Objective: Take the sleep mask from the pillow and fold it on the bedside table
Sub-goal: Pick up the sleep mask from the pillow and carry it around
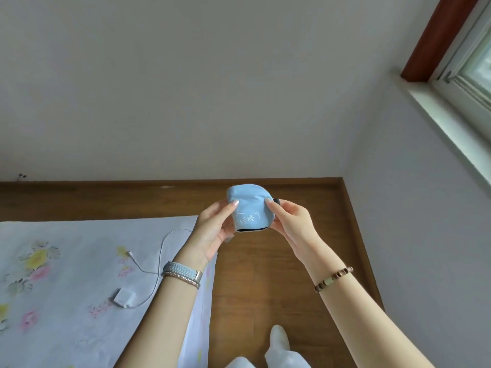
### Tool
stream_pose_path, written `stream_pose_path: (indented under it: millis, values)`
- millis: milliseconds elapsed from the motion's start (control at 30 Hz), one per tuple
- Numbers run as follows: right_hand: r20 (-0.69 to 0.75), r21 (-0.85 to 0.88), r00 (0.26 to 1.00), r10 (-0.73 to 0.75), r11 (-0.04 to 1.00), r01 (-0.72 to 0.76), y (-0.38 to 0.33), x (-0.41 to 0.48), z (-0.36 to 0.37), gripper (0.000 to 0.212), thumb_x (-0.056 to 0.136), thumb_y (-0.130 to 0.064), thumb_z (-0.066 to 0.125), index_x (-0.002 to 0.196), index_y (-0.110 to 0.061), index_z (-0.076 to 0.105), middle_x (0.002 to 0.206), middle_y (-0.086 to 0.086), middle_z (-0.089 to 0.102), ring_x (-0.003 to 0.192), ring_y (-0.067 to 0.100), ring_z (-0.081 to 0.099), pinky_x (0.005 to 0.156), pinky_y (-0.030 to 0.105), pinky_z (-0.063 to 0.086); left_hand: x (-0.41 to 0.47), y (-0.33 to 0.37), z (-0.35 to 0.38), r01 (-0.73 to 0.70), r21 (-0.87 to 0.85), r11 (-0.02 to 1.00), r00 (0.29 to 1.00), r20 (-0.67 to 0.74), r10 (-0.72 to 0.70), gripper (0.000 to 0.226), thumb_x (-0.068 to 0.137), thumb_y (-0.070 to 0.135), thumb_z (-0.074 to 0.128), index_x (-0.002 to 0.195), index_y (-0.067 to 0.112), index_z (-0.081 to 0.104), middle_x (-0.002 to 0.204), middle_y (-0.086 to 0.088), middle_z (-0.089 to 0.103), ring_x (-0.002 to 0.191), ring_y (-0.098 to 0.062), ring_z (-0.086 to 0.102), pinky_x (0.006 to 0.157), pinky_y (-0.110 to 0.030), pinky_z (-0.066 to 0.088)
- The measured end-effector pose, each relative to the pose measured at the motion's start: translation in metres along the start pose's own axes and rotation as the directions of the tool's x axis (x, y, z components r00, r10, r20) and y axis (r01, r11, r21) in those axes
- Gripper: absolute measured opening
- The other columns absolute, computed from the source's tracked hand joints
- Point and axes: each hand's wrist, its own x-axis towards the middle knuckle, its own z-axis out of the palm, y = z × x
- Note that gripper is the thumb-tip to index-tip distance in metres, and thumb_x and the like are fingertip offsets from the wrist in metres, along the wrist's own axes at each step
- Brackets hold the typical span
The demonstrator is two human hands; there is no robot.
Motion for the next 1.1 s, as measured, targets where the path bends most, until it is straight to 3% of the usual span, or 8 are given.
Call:
stream_pose_path:
  millis: [133, 233, 367, 600, 700, 933, 1100]
  values:
    - [0.024, -0.005, 1.000, -0.009, 1.000, 0.010, -0.030, 0.052, -0.006, 0.022, 0.091, -0.028, 0.068, 0.101, -0.008, 0.072, 0.108, 0.011, 0.074, 0.102, 0.022, 0.073, 0.081, 0.028, 0.061, 0.048, 0.020, 0.015, -0.012, -0.015, 1.000, 1.000, 0.001, 0.012, 0.033, 0.089, 0.023, 0.068, 0.119, 0.008, 0.068, 0.122, -0.015, 0.070, 0.109, -0.028, 0.070, 0.090, -0.049, 0.056]
    - [0.050, -0.008, 0.999, 0.001, 1.000, -0.001, -0.045, 0.089, -0.006, 0.023, 0.092, -0.028, 0.067, 0.101, -0.007, 0.071, 0.108, 0.013, 0.074, 0.104, 0.024, 0.072, 0.085, 0.031, 0.061, 0.083, 0.033, 0.021, -0.020, -0.060, 0.998, 1.000, -0.018, 0.019, 0.035, 0.087, 0.023, 0.070, 0.119, 0.010, 0.069, 0.118, -0.011, 0.073, 0.105, -0.024, 0.072, 0.083, -0.036, 0.059]
    - [0.059, -0.025, 0.998, 0.006, 1.000, -0.004, -0.064, 0.138, 0.000, 0.032, 0.092, -0.027, 0.068, 0.103, 0.003, 0.069, 0.113, 0.021, 0.071, 0.107, 0.030, 0.071, 0.090, 0.037, 0.060, 0.130, 0.048, 0.021, -0.052, -0.099, 0.994, 0.999, -0.019, 0.050, 0.029, 0.087, 0.021, 0.071, 0.113, 0.010, 0.072, 0.112, -0.009, 0.075, 0.101, -0.022, 0.073, 0.076, -0.032, 0.059]
    - [0.102, -0.038, 0.995, 0.020, 0.999, -0.016, -0.094, 0.233, 0.028, 0.028, 0.091, -0.028, 0.069, 0.102, -0.002, 0.071, 0.111, 0.017, 0.074, 0.102, 0.025, 0.073, 0.089, 0.035, 0.060, 0.222, 0.082, 0.005, -0.065, -0.186, 0.980, 0.998, -0.022, 0.062, 0.031, 0.078, 0.024, 0.077, 0.106, 0.010, 0.076, 0.110, -0.012, 0.075, 0.099, -0.023, 0.073, 0.075, -0.033, 0.059]
    - [0.128, -0.048, 0.991, 0.046, 0.998, -0.040, -0.114, 0.282, 0.055, 0.025, 0.091, -0.029, 0.069, 0.100, -0.006, 0.071, 0.106, 0.011, 0.075, 0.094, 0.019, 0.076, 0.086, 0.032, 0.061, 0.266, 0.109, -0.010, -0.063, -0.194, 0.979, 0.998, -0.024, 0.060, 0.031, 0.079, 0.024, 0.076, 0.107, 0.011, 0.076, 0.115, -0.013, 0.074, 0.104, -0.024, 0.072, 0.078, -0.033, 0.059]
    - [0.168, -0.056, 0.984, 0.059, 0.997, -0.050, -0.154, 0.376, 0.110, 0.032, 0.092, -0.027, 0.067, 0.110, -0.001, 0.068, 0.113, 0.015, 0.073, 0.101, 0.025, 0.074, 0.092, 0.041, 0.059, 0.350, 0.168, -0.042, -0.066, -0.201, 0.977, 0.996, -0.064, 0.054, 0.040, 0.076, 0.026, 0.079, 0.112, 0.009, 0.073, 0.116, -0.014, 0.074, 0.103, -0.026, 0.072, 0.076, -0.033, 0.060]
    - [0.245, -0.106, 0.967, 0.061, 0.994, -0.036, -0.172, 0.430, 0.149, 0.029, 0.093, -0.026, 0.066, 0.108, -0.002, 0.070, 0.109, 0.014, 0.075, 0.094, 0.021, 0.076, 0.087, 0.035, 0.060, 0.388, 0.196, -0.065, -0.098, -0.226, 0.969, 0.990, -0.123, 0.072, 0.039, 0.081, 0.024, 0.075, 0.116, 0.007, 0.070, 0.121, -0.016, 0.070, 0.108, -0.029, 0.070, 0.080, -0.034, 0.059]
